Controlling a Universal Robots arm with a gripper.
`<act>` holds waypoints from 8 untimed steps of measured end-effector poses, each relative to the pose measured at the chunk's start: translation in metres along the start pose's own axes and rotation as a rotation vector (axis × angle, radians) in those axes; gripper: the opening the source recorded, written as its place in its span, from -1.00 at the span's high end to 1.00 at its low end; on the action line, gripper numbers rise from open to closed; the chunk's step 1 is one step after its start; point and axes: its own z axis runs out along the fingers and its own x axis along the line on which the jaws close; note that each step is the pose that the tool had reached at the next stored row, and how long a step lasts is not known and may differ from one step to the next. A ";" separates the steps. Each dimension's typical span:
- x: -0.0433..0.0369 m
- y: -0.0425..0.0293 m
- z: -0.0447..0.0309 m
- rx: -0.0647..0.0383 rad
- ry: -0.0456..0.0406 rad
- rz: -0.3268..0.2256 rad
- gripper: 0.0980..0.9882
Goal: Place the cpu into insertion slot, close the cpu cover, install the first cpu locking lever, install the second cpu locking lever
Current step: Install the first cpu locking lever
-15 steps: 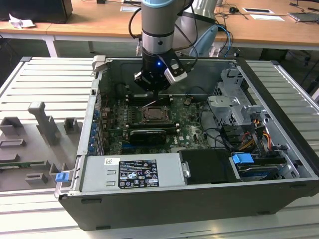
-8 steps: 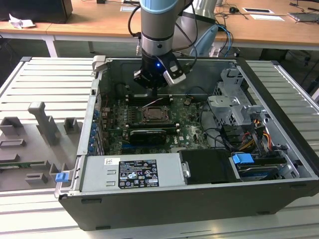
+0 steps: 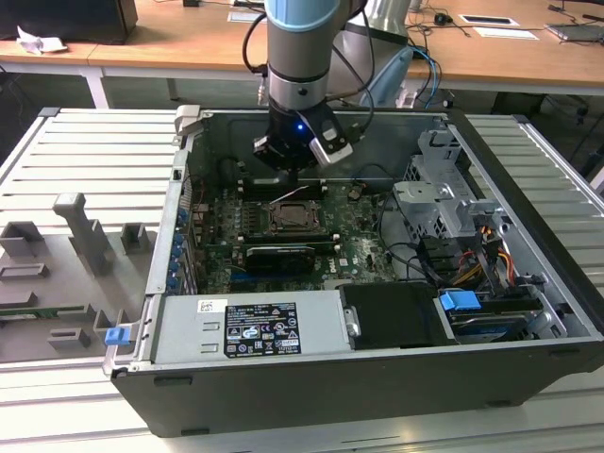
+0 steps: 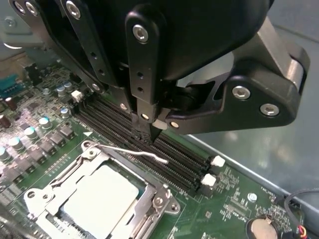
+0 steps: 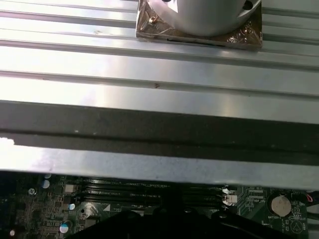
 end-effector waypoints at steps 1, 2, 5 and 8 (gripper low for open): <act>0.0001 -0.0011 -0.0002 0.000 0.0000 0.000 0.98; 0.0002 -0.0030 -0.0006 0.000 0.0000 0.000 0.98; -0.0014 -0.0049 0.0001 0.001 0.0000 0.000 0.98; -0.0032 -0.0053 0.0015 0.002 0.0002 0.000 0.98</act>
